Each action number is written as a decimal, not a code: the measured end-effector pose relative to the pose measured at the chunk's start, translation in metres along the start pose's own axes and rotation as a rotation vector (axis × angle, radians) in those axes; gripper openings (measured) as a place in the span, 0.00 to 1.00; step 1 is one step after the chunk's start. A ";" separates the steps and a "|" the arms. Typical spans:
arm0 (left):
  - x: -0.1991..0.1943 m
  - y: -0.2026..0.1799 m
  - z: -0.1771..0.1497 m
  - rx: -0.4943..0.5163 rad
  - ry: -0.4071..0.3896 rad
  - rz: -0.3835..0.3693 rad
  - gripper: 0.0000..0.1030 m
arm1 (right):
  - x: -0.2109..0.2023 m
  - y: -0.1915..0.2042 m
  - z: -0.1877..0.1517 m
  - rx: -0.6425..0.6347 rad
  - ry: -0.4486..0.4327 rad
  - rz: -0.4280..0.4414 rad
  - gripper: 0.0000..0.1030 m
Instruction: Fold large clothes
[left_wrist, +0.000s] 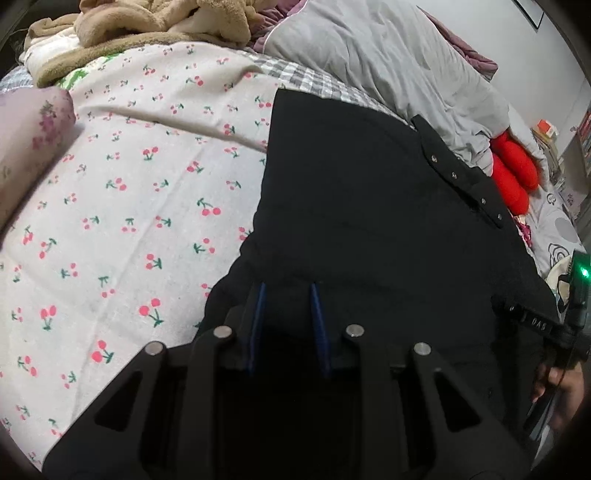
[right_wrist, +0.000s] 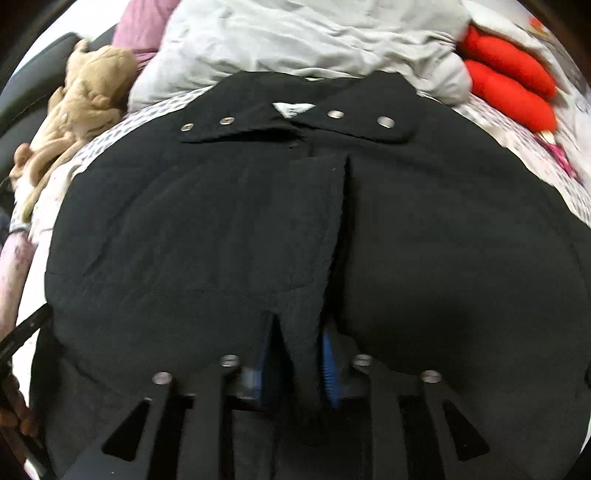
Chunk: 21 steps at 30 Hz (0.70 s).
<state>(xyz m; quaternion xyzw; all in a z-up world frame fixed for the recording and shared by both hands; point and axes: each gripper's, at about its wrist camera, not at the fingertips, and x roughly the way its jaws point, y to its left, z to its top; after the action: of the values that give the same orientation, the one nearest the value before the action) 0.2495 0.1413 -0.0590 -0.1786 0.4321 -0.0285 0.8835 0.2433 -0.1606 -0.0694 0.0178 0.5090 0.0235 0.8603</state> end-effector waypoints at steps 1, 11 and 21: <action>-0.003 -0.001 0.001 -0.005 -0.001 0.005 0.30 | -0.003 -0.004 -0.001 0.024 0.007 -0.004 0.42; -0.051 -0.009 0.007 -0.074 0.019 0.114 0.91 | -0.088 -0.052 -0.031 0.112 -0.119 -0.001 0.83; -0.086 -0.011 -0.004 -0.136 0.044 0.101 1.00 | -0.155 -0.154 -0.062 0.254 -0.159 -0.139 0.84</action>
<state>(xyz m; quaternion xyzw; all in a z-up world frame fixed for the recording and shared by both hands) 0.1939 0.1475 0.0071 -0.2152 0.4607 0.0418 0.8601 0.1184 -0.3234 0.0278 0.0931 0.4381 -0.1023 0.8882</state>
